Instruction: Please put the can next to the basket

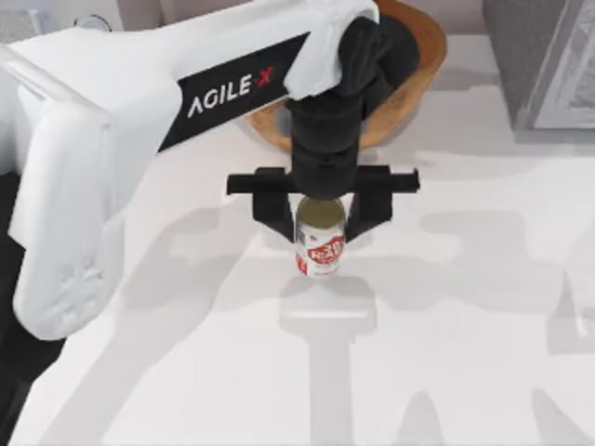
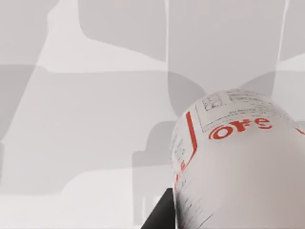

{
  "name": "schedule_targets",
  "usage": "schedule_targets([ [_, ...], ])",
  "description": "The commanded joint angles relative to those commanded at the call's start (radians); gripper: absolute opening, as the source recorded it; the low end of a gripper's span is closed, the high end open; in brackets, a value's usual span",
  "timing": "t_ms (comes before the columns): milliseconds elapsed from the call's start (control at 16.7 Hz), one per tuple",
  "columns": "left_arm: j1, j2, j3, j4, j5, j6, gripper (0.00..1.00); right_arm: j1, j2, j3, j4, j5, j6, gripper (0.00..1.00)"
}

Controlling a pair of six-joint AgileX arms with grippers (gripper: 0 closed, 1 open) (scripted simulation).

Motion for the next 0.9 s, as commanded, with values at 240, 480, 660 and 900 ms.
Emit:
schedule_targets([
  [240,0.003,0.000,-0.015,0.015,0.000,0.002,0.00,0.000,0.000,0.000,0.000,0.000,0.000,1.00],
  [480,0.000,0.003,-0.027,0.030,0.000,0.000,0.00,0.000,0.000,0.000,0.000,0.000,0.000,1.00],
  [660,0.000,0.003,-0.027,0.030,0.000,0.000,0.08,0.000,0.000,0.000,0.000,0.000,0.000,1.00],
  [900,0.000,0.003,-0.027,0.030,0.000,0.000,0.38,0.000,0.000,0.000,0.000,0.000,0.000,1.00],
])
